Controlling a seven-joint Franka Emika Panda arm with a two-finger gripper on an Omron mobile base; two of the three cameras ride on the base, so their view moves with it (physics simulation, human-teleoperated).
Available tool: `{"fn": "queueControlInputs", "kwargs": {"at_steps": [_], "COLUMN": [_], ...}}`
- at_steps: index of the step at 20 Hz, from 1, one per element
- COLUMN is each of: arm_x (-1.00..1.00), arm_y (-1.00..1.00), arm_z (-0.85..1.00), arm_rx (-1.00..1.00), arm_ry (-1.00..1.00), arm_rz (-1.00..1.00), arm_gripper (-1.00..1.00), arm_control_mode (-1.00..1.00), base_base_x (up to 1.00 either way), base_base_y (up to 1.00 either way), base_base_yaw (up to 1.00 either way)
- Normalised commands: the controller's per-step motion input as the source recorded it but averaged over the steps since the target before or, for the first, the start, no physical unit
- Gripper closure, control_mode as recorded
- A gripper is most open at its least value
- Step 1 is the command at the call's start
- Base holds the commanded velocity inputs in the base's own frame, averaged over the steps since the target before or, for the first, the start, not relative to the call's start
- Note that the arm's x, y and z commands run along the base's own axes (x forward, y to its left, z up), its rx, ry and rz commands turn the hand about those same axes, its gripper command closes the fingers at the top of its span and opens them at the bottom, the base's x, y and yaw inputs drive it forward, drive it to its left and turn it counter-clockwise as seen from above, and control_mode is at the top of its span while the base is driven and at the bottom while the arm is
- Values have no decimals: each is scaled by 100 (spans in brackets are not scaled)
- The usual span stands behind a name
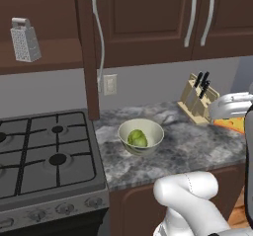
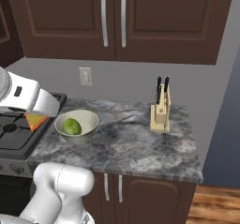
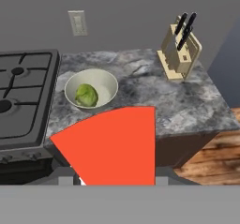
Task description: Pick the cheese from the fridge and the cheese grater from the cabinet and place them next to the salad bowl.
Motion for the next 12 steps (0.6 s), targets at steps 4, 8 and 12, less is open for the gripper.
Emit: {"fn": "queueControlInputs", "kwargs": {"at_steps": [4, 8, 12], "arm_x": [0, 0, 0], "arm_y": [0, 0, 0], "arm_z": [0, 0, 0], "arm_rx": [0, 0, 0], "arm_ry": [0, 0, 0], "arm_rz": [0, 0, 0], "arm_gripper": [100, 100, 100], "arm_control_mode": [100, 100, -100], "base_base_x": [0, 0, 0], "base_base_y": [0, 0, 0], "base_base_yaw": [0, 0, 0]}}
